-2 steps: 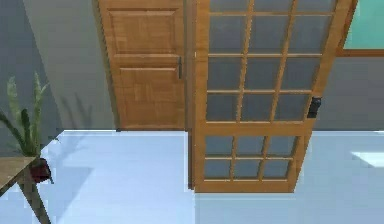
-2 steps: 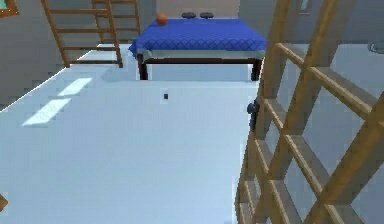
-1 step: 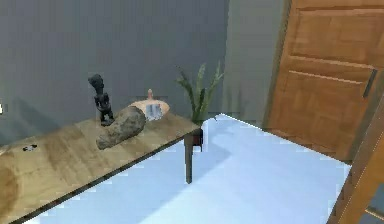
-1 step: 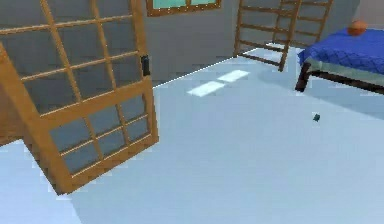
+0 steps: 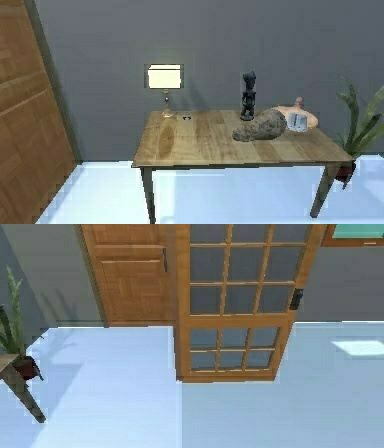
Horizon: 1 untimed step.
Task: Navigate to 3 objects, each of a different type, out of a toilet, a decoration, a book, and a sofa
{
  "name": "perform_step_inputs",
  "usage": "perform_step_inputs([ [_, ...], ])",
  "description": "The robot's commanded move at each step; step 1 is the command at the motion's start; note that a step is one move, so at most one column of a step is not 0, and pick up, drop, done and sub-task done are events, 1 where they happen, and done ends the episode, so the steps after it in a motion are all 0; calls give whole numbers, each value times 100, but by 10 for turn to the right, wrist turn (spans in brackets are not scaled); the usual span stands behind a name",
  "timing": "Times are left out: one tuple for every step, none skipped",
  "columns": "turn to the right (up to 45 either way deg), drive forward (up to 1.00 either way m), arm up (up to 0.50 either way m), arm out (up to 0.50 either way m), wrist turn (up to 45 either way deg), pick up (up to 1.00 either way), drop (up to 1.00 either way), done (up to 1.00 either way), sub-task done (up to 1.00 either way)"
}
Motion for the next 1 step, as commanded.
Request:
perform_step_inputs([
  [0, 15, 0, 0, 0, 0, 0, 0, 0],
])
